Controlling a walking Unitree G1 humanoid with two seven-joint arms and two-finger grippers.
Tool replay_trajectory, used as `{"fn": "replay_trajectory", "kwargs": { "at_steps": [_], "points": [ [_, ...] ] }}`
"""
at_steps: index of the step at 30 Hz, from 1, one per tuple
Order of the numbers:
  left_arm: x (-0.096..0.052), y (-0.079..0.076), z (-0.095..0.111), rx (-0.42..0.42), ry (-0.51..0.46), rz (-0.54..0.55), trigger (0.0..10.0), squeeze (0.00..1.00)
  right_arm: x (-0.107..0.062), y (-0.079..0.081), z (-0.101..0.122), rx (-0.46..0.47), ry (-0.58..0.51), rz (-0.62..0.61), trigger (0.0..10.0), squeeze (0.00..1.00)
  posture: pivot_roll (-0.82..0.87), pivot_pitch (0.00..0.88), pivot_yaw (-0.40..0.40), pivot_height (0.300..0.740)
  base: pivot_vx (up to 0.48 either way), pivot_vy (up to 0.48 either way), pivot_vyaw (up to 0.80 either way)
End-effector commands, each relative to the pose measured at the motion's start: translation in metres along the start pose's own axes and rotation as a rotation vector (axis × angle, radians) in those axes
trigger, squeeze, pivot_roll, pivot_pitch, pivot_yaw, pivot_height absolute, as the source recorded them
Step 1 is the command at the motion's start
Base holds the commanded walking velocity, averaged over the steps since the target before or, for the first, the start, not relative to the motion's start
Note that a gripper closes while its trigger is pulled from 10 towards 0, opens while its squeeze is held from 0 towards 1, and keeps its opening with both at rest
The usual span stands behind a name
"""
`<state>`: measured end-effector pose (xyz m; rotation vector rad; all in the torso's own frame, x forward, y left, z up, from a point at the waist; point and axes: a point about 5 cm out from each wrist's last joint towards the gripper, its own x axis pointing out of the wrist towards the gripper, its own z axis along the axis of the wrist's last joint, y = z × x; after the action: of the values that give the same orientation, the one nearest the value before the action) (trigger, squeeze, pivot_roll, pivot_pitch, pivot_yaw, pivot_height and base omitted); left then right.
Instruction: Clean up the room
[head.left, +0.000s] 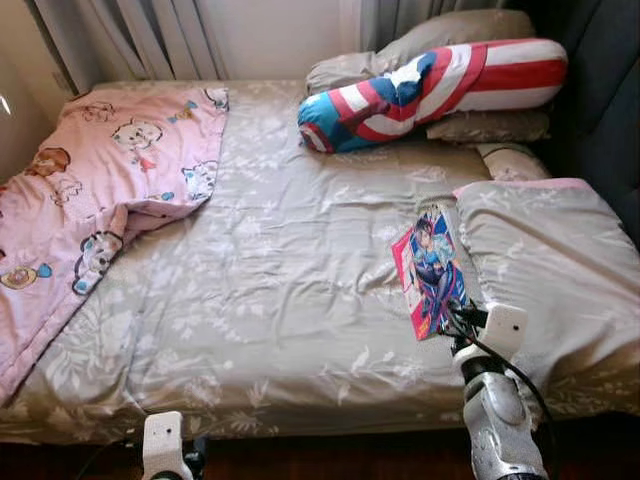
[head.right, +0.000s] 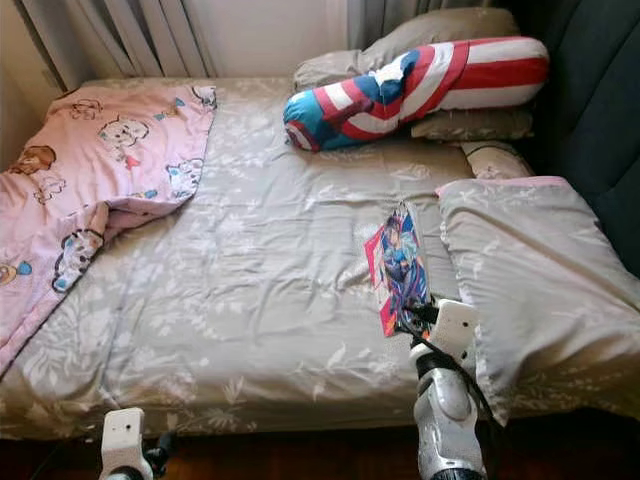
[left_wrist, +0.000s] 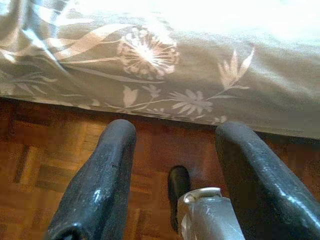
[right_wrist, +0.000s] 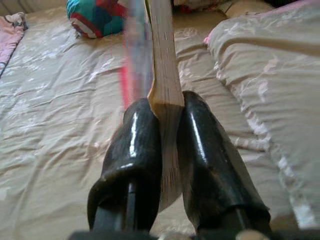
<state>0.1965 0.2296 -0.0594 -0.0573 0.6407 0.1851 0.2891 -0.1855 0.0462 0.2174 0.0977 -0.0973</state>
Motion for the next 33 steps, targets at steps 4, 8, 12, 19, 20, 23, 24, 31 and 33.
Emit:
{"fn": "replay_trajectory", "kwargs": {
  "at_steps": [4,8,12,19,20,23,24,31,33],
  "points": [
    [-0.004,0.005,-0.009,0.005,0.032,0.018,10.0,0.0,0.003,0.004,0.008,-0.001,-0.037,0.014,10.0,0.0,0.01,0.144,-0.014,0.73,0.0,0.0,0.0],
    [-0.004,0.005,-0.009,-0.001,0.033,0.02,10.0,0.0,0.003,0.005,0.008,-0.001,-0.034,0.017,10.0,0.0,0.01,0.144,-0.015,0.73,0.0,0.0,0.0],
    [-0.004,0.005,-0.01,-0.006,0.035,0.019,10.0,0.0,0.003,0.005,0.007,-0.002,-0.03,0.02,10.0,0.0,0.01,0.144,-0.016,0.73,0.0,0.0,0.0],
    [-0.004,0.004,-0.01,-0.011,0.033,0.015,10.0,0.0,0.003,0.004,0.007,-0.006,-0.024,0.011,10.0,0.0,0.01,0.144,-0.017,0.73,0.0,0.0,0.0],
    [-0.004,0.004,-0.01,-0.011,0.032,0.014,10.0,0.0,0.003,0.003,0.006,-0.013,-0.021,0.006,10.0,0.0,0.01,0.144,-0.017,0.73,0.0,0.0,0.0],
    [-0.004,0.004,-0.01,-0.013,0.032,0.014,10.0,0.0,0.003,-0.002,0.002,-0.04,0.014,-0.035,10.0,0.0,0.01,0.146,-0.019,0.73,0.0,0.0,0.0],
    [-0.004,0.004,-0.01,-0.013,0.032,0.015,10.0,0.0,0.003,-0.004,0.001,-0.031,0.016,-0.049,10.0,0.0,0.01,0.146,-0.019,0.73,0.0,0.0,0.0],
    [-0.005,0.007,-0.011,-0.011,0.035,0.021,10.0,0.0,0.003,-0.006,0.001,-0.025,0.024,-0.063,10.0,0.0,0.01,0.147,-0.017,0.73,0.173,0.0,-0.23],
    [-0.005,0.007,-0.011,-0.011,0.035,0.022,10.0,0.0,0.003,-0.006,0.001,-0.019,0.016,-0.066,10.0,0.0,0.02,0.147,-0.016,0.73,0.247,0.0,-0.5]
  ]
}}
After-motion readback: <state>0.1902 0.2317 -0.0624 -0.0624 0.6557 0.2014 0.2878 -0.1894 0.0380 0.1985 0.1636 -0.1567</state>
